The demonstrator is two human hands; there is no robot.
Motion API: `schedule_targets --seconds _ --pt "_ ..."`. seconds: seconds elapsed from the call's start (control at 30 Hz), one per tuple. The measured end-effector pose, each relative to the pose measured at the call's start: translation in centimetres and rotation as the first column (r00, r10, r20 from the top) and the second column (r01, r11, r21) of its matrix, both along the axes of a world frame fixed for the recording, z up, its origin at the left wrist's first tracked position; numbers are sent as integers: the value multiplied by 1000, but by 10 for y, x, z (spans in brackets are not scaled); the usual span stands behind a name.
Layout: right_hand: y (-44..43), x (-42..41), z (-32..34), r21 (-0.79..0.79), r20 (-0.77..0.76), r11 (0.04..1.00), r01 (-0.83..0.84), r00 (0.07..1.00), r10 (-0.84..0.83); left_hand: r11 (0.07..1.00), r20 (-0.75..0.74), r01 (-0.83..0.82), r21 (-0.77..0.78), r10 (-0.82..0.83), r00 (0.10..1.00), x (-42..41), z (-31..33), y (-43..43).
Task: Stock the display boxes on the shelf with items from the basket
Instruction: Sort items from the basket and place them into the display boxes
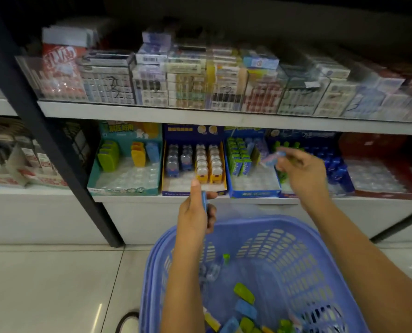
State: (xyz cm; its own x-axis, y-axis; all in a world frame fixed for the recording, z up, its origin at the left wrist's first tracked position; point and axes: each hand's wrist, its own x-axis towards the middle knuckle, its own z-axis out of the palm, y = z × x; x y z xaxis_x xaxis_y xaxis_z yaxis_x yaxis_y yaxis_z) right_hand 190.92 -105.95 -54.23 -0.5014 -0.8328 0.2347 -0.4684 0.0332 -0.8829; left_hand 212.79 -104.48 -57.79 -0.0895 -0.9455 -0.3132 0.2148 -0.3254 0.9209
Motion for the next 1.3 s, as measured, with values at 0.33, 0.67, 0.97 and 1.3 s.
schedule_targets --seconds 0.33,0.67,0.97,1.3 --pt "-95 -22 9 310 -463 940 -142 841 279 986 -205 18 165 17 979 -18 -8 -13" --pt "-116 -33 14 577 -426 786 -223 739 522 971 -221 42 233 11 975 -32 -26 -23" --pt "-126 -26 20 646 -413 738 -195 724 553 955 -231 -71 288 142 963 -37 -27 -27" --pt "-115 -8 33 693 -453 716 -87 719 526 995 -47 62 -76 -65 997 -21 -19 -7"
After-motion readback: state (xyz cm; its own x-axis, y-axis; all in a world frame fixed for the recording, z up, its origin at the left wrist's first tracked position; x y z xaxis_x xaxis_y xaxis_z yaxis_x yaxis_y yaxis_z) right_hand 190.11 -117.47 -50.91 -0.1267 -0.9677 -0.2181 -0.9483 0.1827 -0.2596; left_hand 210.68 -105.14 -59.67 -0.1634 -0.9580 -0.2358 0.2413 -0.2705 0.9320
